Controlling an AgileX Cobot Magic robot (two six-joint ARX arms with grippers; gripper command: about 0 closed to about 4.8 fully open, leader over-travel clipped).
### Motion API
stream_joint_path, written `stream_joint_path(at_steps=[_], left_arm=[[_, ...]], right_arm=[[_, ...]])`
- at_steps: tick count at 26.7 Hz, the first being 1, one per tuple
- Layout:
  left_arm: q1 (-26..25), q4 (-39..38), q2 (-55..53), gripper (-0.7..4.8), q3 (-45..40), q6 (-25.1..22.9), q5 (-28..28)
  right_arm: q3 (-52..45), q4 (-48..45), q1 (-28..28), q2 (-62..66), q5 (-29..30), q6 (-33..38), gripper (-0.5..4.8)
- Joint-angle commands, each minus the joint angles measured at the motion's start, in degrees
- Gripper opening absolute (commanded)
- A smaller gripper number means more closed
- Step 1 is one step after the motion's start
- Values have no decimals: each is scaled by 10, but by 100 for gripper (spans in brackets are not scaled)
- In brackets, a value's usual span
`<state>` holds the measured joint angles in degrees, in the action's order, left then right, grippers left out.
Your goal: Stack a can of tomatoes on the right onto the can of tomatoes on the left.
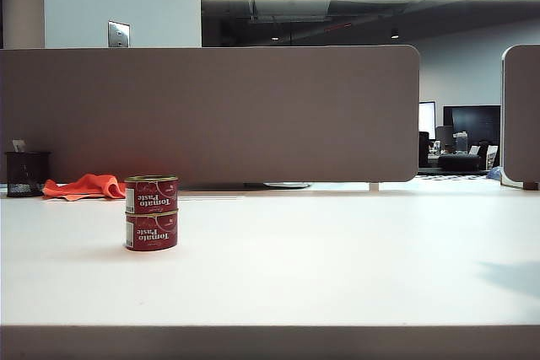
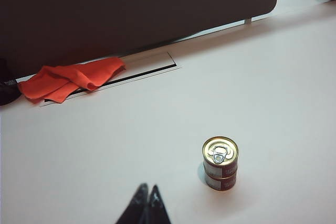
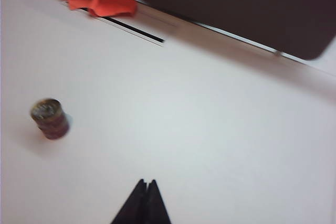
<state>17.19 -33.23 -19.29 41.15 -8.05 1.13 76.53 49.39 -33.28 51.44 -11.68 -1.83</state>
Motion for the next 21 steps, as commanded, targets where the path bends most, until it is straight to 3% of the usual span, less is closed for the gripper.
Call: stream_joint_path(at_steps=[1, 7, 9, 13, 19, 21], left_arm=[[0, 34, 43, -5, -43, 12, 2], [-1, 42, 63, -5, -117, 17, -3], [-1, 59, 63, -5, -147, 40, 0], [-1, 127, 64, -5, -202, 40, 28], [-1, 250, 65, -5, -291, 40, 10], [-1, 287, 65, -5, -320, 40, 4]], right_arm=[[-104, -74, 0, -95, -55, 3, -7], [-319, -226, 0, -263, -158, 3, -6], [-389, -245, 0, -315, -163, 3, -6], [-483, -311, 1, -371, -169, 3, -6], [-629, -462, 2, -419, -167, 3, -6], [-666, -472, 2, -425, -167, 3, -6]])
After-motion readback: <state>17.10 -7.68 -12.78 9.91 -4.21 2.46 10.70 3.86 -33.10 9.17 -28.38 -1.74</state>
